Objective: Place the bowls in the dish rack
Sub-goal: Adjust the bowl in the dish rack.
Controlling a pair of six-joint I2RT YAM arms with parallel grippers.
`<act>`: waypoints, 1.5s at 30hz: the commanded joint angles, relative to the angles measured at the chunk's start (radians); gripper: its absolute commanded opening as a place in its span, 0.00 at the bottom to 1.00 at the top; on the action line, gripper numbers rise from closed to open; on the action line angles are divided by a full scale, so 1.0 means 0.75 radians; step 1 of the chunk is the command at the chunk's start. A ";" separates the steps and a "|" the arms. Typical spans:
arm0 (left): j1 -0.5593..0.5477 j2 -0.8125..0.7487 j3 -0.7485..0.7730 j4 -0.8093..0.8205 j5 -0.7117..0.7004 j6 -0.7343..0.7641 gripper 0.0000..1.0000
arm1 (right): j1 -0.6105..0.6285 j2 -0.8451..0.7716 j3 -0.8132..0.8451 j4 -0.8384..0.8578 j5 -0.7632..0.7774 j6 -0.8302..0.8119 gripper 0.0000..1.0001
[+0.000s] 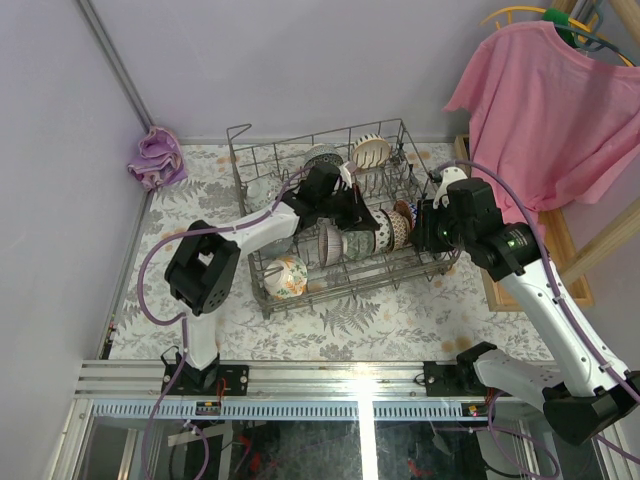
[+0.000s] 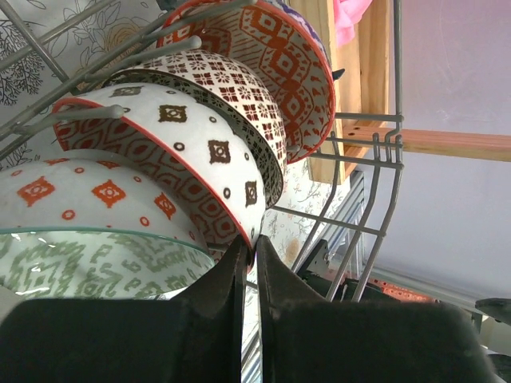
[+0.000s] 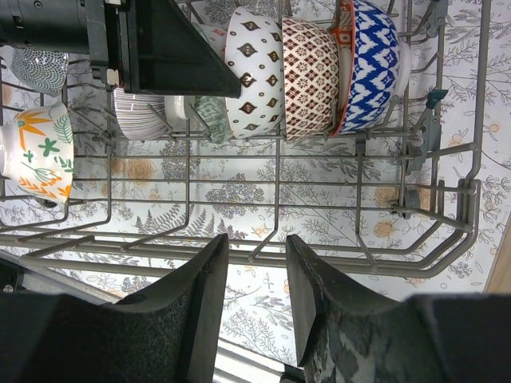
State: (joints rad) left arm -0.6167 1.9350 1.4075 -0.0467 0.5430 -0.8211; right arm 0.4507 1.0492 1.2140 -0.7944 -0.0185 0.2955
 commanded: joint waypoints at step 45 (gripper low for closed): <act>0.063 -0.093 0.045 -0.326 -0.304 -0.012 0.43 | -0.006 -0.002 0.012 0.034 -0.006 -0.005 0.42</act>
State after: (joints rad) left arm -0.5705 1.9038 1.4284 -0.2455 0.3305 -0.8547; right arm 0.4507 1.0496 1.2121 -0.7948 -0.0181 0.2955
